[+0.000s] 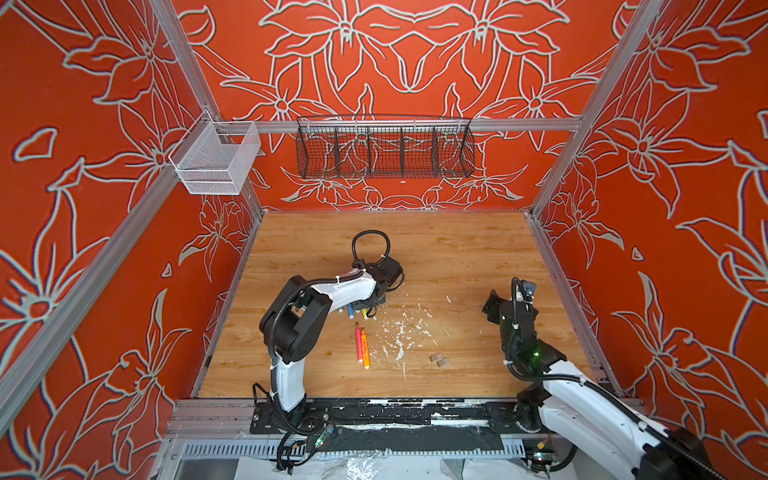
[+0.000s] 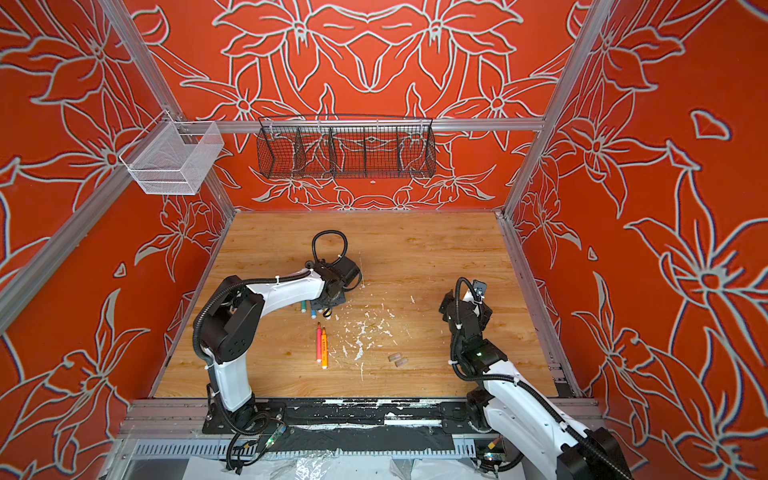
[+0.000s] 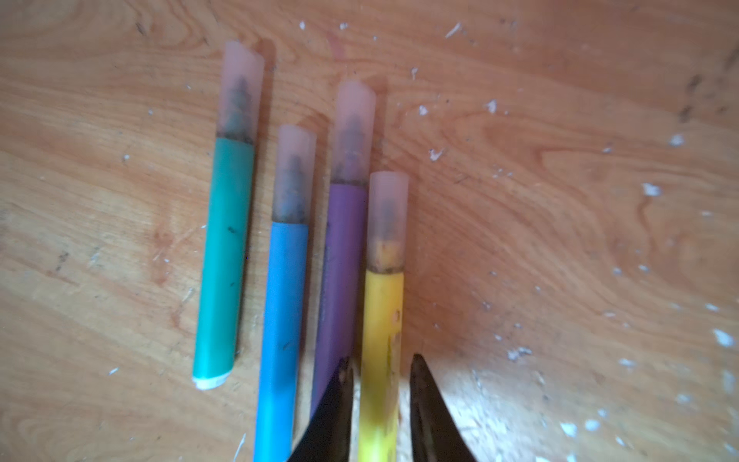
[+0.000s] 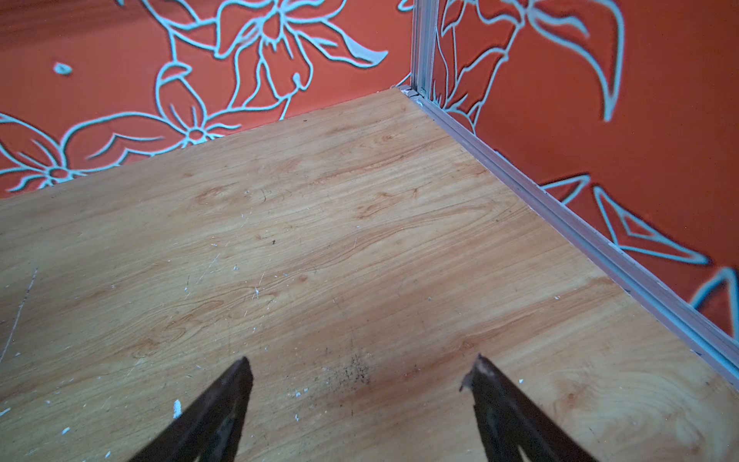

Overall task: Insert the pens into the pen caps
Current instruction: 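Open the left gripper and move it over the orange marker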

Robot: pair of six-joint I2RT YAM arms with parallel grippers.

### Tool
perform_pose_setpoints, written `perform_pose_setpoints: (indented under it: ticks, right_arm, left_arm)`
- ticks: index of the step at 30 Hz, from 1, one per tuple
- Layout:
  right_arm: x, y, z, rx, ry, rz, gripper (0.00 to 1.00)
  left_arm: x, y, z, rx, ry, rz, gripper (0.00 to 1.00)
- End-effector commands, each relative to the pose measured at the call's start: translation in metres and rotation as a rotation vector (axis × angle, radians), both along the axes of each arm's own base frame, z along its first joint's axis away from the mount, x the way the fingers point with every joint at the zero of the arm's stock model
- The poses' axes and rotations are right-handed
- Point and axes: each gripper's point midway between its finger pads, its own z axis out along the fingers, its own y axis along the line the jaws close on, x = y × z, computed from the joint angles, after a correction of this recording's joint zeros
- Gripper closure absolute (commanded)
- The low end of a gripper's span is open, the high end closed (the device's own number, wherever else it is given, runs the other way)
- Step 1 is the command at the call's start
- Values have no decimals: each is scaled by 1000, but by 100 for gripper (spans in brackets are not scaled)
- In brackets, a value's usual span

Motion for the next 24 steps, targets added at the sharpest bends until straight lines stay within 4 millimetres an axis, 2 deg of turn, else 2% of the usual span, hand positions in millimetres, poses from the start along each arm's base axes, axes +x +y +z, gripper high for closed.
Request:
perform_pose_setpoints:
  ticks: [1,4,6,10,13,16,20,24]
  right_arm:
    - [4,0,13,17,-36,-10,13]
    - [5,0,13,17,-36,-11,13]
    - [5,0,13,16,-35,-11,13]
    - [5,-1,12,13,-34,-14,13]
    - [5,0,13,13,-34,-11,13]
    - [5,0,12,14,-34,-8,13]
    - [3,0,11,17,-35,-3,13]
    - [2,0,12,21,-42,-2,13]
  left_arm:
    - [-11,7,32,4,-25,-2,76]
    - [-27,4,58,8,-61,-30,76]
    - [-45,2,74,12,-84,-52,76]
    - [-85,2,87,-10,-103,-83,75]
    - [-118,9,82,-62,-103,-84,75]
    - [-142,11,68,-140,-93,-96,76]
    - [-163,1,48,-249,-80,-152,76]
    - [-182,-4,31,-250,-46,-190,76]
